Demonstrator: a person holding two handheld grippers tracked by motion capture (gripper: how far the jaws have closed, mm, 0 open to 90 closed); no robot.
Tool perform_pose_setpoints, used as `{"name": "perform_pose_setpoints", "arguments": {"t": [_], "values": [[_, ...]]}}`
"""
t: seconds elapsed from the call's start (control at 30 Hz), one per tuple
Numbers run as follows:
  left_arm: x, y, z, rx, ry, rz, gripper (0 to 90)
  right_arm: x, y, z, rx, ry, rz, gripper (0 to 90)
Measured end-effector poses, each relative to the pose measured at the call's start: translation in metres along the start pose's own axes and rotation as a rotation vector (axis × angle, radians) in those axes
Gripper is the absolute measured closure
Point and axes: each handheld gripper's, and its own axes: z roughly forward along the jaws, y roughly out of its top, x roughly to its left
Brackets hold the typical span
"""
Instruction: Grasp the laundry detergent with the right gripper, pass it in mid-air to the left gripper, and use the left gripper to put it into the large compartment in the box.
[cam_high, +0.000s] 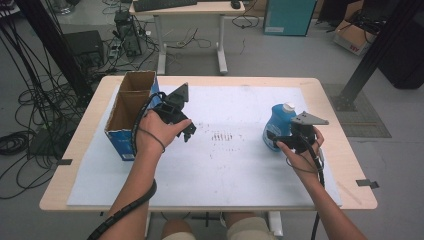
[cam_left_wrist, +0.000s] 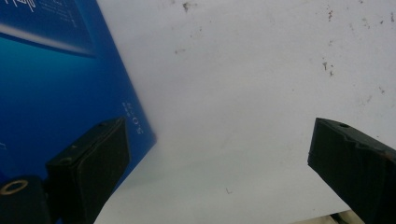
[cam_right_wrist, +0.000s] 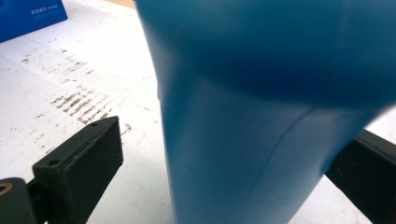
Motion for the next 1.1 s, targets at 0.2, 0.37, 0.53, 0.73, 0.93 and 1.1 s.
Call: {"name": "perform_pose_setpoints", "arguments": {"t": [0.2, 0.37, 0.53, 0.73, 0.93, 1.1], "values": [[-0.0005, 0.0005, -0.0004, 0.0, -0.001, 0.0, 6.2, -0.0005, -0.0012, 0.0002, -0.004, 0.001, 0.001, 1.6], [-0.0016, 0.0007, -0.0007, -0.005, 0.001, -0.002, 6.2, -0.0011, -0.0023, 0.0007, -0.004, -0.001, -0.004, 1.8], [-0.0015, 0.0007, 0.0, 0.001, 0.0, 0.002, 6.1, -0.0015, -0.0035, 0.0018, -0.006, -0.011, 0.0, 3.3], [-0.0016, 0.0006, 0.001, 0.002, 0.001, 0.003, 6.2, -0.0006, -0.0054, 0.0033, 0.001, -0.015, 0.002, 5.5], [-0.0011, 0.0006, 0.0014, 0.004, 0.001, 0.003, 6.2, -0.0018, -0.0074, 0.0048, 0.005, -0.015, 0.016, 10.4], [-0.0003, 0.0006, 0.0021, 0.006, 0.001, 0.003, 6.2, -0.0016, -0.0095, 0.0071, 0.005, -0.024, 0.019, 20.3]]}}
